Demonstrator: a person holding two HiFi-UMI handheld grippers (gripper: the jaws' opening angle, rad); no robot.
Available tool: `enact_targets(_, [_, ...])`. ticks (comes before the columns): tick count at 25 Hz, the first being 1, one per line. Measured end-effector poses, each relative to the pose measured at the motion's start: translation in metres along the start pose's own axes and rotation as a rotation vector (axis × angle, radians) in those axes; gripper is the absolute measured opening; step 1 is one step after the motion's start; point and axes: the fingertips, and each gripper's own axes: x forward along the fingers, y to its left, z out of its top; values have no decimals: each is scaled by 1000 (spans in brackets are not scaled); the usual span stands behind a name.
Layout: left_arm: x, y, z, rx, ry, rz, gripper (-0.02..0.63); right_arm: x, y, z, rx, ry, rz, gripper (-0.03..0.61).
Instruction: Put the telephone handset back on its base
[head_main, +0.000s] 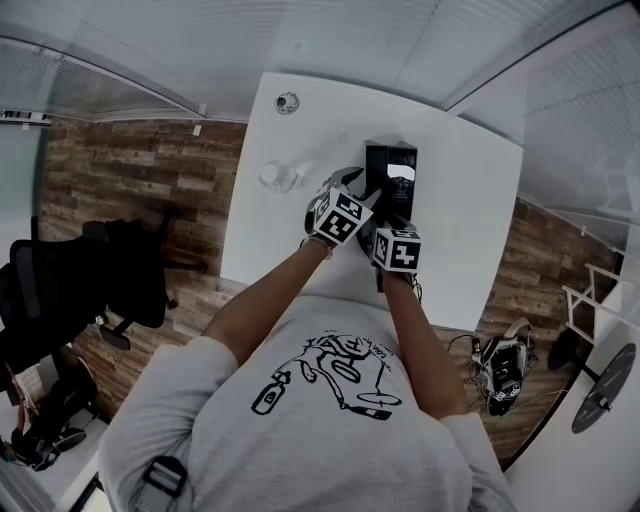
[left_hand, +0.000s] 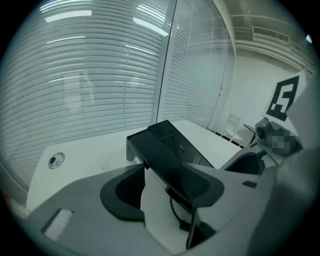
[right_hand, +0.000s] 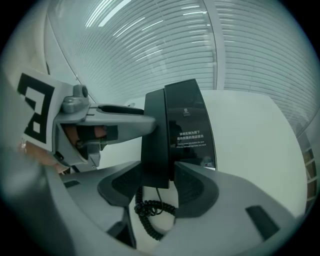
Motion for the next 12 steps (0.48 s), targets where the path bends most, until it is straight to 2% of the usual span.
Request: enact_targets(12, [-1, 0, 2, 4, 0, 3, 220, -8, 1, -24, -24, 67, -19, 128])
